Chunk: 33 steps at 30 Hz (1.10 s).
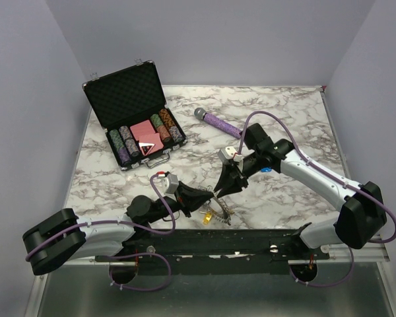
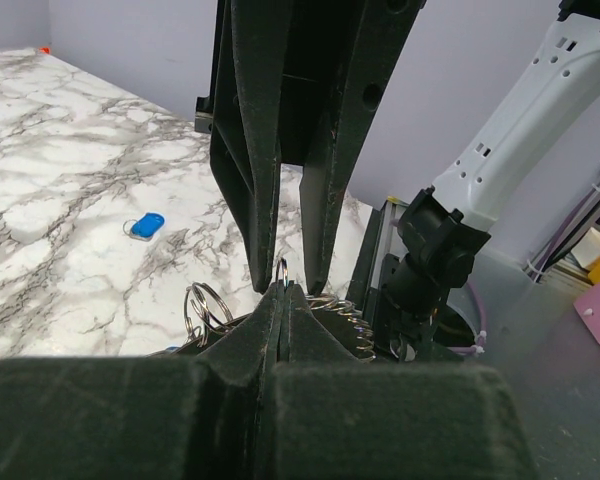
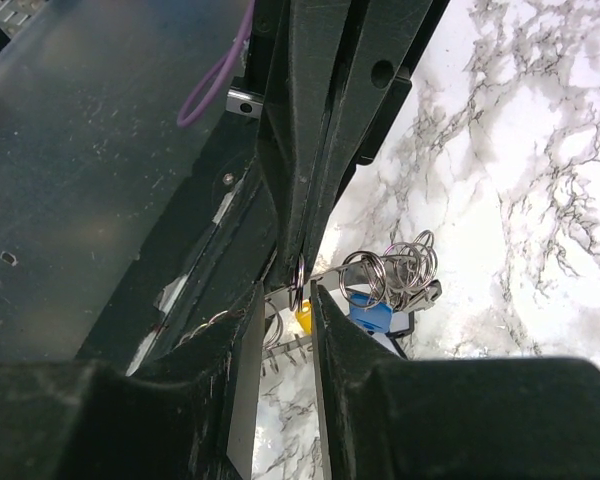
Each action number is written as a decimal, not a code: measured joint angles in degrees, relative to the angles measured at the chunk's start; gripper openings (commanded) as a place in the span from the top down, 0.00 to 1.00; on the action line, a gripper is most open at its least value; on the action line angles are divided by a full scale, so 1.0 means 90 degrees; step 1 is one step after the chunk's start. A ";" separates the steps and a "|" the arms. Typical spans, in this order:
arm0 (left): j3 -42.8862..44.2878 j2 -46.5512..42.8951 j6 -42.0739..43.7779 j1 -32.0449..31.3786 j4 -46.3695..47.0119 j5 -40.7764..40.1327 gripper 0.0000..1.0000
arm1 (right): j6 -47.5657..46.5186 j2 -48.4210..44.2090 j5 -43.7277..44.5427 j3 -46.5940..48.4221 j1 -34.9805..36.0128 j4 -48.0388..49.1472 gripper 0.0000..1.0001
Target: Put the keys on the keyring
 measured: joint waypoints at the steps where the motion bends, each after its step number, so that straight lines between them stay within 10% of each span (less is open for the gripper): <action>1: 0.0000 0.0000 0.0000 0.0000 0.0000 0.0000 1.00 | 0.0005 0.0002 0.0000 -0.0012 0.0000 0.0019 0.68; 33: 0.0000 0.0000 0.0005 0.0000 0.0010 0.0010 1.00 | 0.0282 0.0049 0.0005 -0.0134 0.0000 0.0238 0.99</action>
